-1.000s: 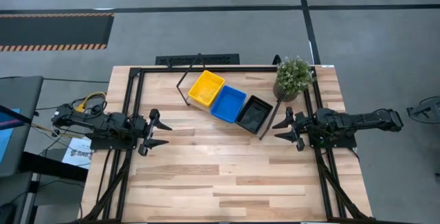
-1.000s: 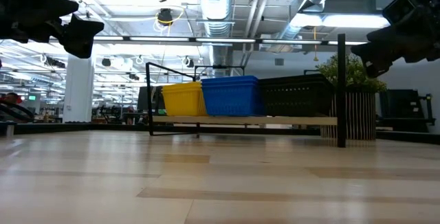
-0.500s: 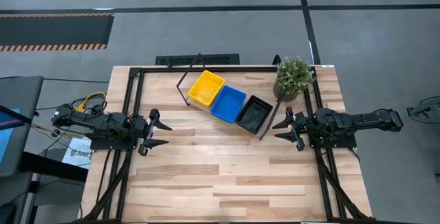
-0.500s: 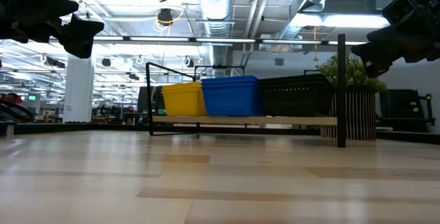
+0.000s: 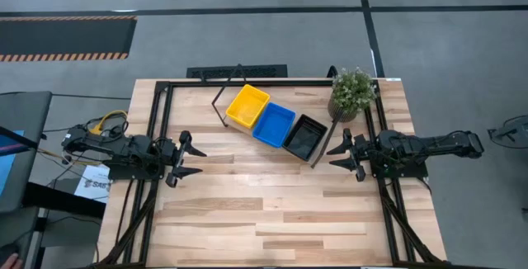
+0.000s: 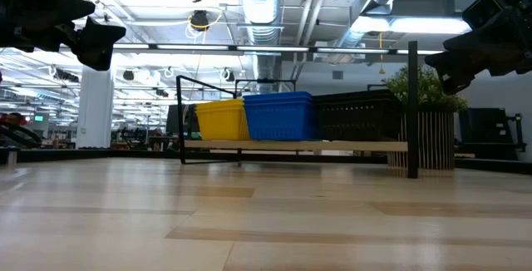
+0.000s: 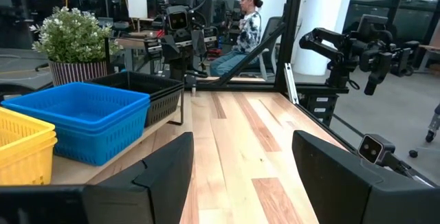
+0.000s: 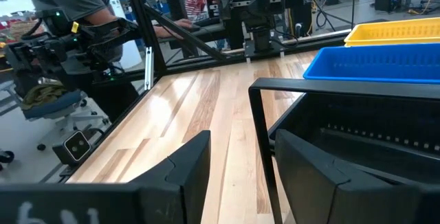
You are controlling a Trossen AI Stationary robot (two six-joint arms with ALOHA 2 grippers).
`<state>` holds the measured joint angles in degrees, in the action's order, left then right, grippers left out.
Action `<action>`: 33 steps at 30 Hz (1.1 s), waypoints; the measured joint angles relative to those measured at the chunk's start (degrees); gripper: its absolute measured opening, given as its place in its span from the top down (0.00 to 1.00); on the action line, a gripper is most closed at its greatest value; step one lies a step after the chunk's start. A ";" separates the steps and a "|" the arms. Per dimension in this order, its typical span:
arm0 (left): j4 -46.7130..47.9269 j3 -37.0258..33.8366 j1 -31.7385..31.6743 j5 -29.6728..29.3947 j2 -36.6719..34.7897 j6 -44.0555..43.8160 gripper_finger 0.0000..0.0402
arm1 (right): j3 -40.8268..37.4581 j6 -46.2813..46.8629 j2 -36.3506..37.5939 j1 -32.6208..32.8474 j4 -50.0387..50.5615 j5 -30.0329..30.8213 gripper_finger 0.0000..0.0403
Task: Stack baskets on shelf by color
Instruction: Return to Home Position
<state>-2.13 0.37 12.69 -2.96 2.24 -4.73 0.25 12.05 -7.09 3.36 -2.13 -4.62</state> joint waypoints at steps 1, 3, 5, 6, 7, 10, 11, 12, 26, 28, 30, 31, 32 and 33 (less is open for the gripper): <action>0.00 0.01 0.00 0.00 0.00 0.00 0.41 | 0.00 0.00 0.00 0.00 -0.01 0.01 0.54; 0.00 -0.01 0.00 -0.02 0.00 0.00 0.41 | 0.00 0.00 0.00 0.00 -0.01 0.00 0.54; 0.00 0.01 0.00 -0.01 0.00 0.00 0.41 | 0.00 0.00 0.00 0.00 0.00 0.00 0.53; 0.00 0.01 0.00 -0.01 0.00 0.00 0.41 | 0.00 0.00 0.00 0.00 -0.01 0.00 0.53; 0.00 0.00 0.00 0.00 0.00 0.00 0.41 | 0.00 0.00 0.00 0.00 0.00 0.00 0.53; 0.00 0.01 0.00 -0.01 0.00 0.00 0.41 | 0.00 0.00 0.00 0.00 0.00 0.00 0.53; 0.00 0.01 0.00 0.00 0.00 0.00 0.41 | 0.00 0.00 0.00 0.00 0.00 0.00 0.54; 0.00 0.01 0.00 -0.01 0.00 0.00 0.41 | 0.00 0.00 0.00 0.00 0.00 0.00 0.54; -0.01 0.00 0.01 0.00 0.00 0.00 0.41 | 0.00 0.00 -0.01 -0.01 -0.02 0.00 0.53; 0.00 -0.01 0.00 0.00 0.00 0.00 0.41 | 0.00 0.00 0.00 -0.02 0.00 0.00 0.53; 0.00 -0.01 0.00 0.00 0.00 0.00 0.41 | 0.00 0.00 -0.01 -0.01 0.00 0.00 0.54; -0.01 -0.01 0.01 0.00 0.00 0.00 0.41 | 0.00 0.00 -0.02 -0.01 0.00 0.00 0.54; 0.00 -0.01 0.01 -0.01 0.00 0.00 0.41 | 0.00 0.00 -0.02 -0.01 0.00 0.00 0.54; 0.00 0.01 0.00 0.00 0.00 0.00 0.41 | 0.00 0.00 -0.02 0.00 -0.02 0.00 0.54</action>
<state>-2.13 0.38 12.69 -2.96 2.24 -4.73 0.25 12.05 -7.11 3.36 -2.15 -4.62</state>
